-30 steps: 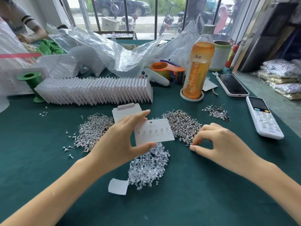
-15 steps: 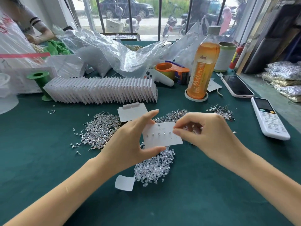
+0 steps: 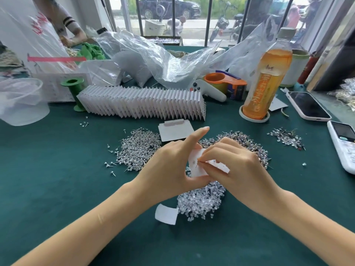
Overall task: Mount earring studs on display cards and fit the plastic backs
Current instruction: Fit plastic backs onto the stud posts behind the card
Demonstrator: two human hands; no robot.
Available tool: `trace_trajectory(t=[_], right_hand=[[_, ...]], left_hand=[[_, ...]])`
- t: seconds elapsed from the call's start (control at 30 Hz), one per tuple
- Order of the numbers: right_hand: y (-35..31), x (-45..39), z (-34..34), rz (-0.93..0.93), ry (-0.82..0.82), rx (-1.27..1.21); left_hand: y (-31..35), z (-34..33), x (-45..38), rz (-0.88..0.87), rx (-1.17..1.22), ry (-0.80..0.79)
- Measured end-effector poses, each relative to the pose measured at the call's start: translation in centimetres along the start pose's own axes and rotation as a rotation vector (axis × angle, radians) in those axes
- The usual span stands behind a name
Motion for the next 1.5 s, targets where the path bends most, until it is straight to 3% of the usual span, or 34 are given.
trace_trajectory(t=[0.53, 0.73, 0.97, 1.03, 1.23, 1.5], right_hand=[[-0.6, -0.2, 0.1, 0.196, -0.091, 0.076], [0.1, 0.2, 1.0, 0.113, -0.072, 0.044], [2.3, 0.6, 5.1, -0.224, 0.181, -0.116], [4.0, 1.7, 6.4, -0.351, 0.107, -0.111], [5.1, 6.9, 6.0, -0.493, -0.348, 0.130], [4.5, 6.8, 5.2, -0.509, -0.282, 0.337]], left_hand=[[0.4, 0.0, 0.1, -0.002, -0.043, -0.009], [0.6, 0.2, 0.1, -0.014, 0.010, -0.009], [0.3, 0.4, 0.2, 0.018, -0.036, 0.015], [0.0, 0.3, 0.2, 0.024, -0.046, 0.012], [-0.5, 0.3, 0.2, 0.083, -0.023, 0.004], [-0.8, -0.2, 0.3, 0.078, -0.073, -0.039]])
Point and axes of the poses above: each hand's wrist, its own x-axis away from the middle knuckle, its own z-axis out of the back of the hand, y = z × x, the point moved 5 cm from there along -x, towards the middle knuckle, and after that the axes turned 9 degrees about z, right-handed, at the moved point
